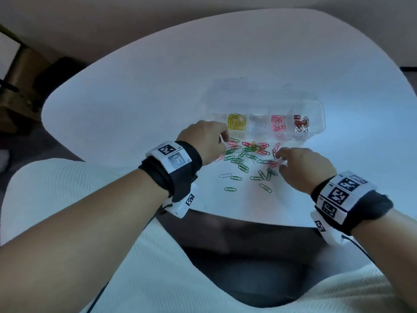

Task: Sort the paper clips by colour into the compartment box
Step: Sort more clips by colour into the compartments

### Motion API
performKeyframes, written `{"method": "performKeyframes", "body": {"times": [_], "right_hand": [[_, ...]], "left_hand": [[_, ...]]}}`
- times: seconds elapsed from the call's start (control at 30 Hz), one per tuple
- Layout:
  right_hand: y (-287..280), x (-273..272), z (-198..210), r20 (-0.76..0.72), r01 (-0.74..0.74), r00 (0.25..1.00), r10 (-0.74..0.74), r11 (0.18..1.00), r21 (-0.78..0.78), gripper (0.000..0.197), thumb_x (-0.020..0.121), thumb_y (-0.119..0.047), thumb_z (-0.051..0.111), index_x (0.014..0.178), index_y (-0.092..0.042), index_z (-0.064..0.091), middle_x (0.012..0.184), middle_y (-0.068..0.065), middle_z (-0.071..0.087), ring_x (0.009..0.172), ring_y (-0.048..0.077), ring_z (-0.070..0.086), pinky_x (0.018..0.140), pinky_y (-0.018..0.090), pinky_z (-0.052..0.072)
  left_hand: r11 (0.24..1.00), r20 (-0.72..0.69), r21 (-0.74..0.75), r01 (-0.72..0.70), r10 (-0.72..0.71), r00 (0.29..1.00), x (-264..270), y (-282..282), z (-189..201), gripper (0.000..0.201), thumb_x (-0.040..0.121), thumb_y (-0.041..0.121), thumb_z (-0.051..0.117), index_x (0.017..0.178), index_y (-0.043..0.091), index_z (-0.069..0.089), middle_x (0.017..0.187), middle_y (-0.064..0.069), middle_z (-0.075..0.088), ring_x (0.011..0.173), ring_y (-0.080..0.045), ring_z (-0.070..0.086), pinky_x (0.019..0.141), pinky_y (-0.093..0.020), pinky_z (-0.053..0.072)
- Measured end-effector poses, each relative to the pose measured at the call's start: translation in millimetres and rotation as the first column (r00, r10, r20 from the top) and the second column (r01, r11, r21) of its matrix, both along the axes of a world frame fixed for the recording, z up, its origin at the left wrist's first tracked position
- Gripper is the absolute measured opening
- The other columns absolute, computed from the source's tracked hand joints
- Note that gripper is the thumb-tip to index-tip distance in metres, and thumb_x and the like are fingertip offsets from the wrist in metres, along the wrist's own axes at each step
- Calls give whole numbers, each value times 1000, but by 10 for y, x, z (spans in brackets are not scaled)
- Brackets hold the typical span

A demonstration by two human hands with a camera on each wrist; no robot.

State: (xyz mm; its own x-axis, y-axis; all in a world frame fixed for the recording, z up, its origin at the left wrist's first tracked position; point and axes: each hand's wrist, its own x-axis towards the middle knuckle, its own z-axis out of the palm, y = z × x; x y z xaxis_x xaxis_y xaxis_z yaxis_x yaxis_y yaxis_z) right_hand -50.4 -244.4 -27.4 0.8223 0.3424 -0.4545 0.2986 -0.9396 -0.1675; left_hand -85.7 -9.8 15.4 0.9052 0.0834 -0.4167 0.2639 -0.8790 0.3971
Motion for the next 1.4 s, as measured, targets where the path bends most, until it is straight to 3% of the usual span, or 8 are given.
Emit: {"method": "performKeyframes", "body": {"times": [0.2,0.37,0.57,0.7,0.93,1.13,1.33,1.4], "right_hand": [[53,-105,-201,490,-265,869,68,901,343,12,77,-5,67,86,-11,72,75,4,70,65,29,64,58,30,46],[177,-26,-192,565,-437,815,131,779,450,13,79,-12,57,77,-12,70,71,1,66,62,25,58,64,25,36],[122,73,-286,321,-77,947,-15,959,272,32,78,0,56,106,-9,69,103,11,69,98,37,59,78,42,49],[-7,115,-298,165,-102,985,58,958,269,59,76,16,46,123,-15,64,127,2,62,119,29,51,91,45,50],[-45,201,-351,156,-33,988,-5,970,241,19,89,-5,61,98,-14,74,96,10,67,92,31,61,77,39,52],[-80,164,-359,68,68,994,-85,974,214,20,91,-6,53,104,-12,67,103,11,66,97,30,60,79,33,47],[-204,224,-343,-169,323,946,-278,856,403,19,94,-10,55,99,-15,73,87,-3,67,85,16,61,78,23,43],[-196,235,-303,-371,499,862,-345,709,499,15,93,-6,57,94,-9,71,75,2,64,72,18,59,74,27,52]], "left_hand": [[987,-74,93,131,-125,989,101,-50,-231,19,86,20,52,101,29,61,99,7,65,87,-20,59,78,-32,50],[982,-131,149,115,-96,987,69,77,-385,18,85,22,55,99,30,62,104,7,64,91,-20,58,80,-32,49],[979,-149,159,132,-108,983,49,91,-487,18,87,32,59,104,28,58,106,5,61,95,-20,58,83,-34,50],[961,-140,200,191,-165,976,39,38,-460,25,90,35,57,114,27,56,111,3,58,100,-21,56,80,-31,45],[959,73,34,282,-283,956,119,-407,-353,26,93,22,52,118,22,61,113,2,65,102,-19,59,89,-35,49],[910,43,138,390,-399,916,307,-874,-543,30,89,-4,47,114,8,59,107,-10,61,98,-29,60,78,-33,47],[909,9,177,377,-384,923,407,-1009,-594,22,86,-8,46,104,1,57,106,-17,52,94,-35,56,71,-35,41],[914,-10,183,362,-367,930,427,-1002,-609,23,87,-8,46,104,2,58,105,-17,53,95,-35,57,70,-34,37]]}}
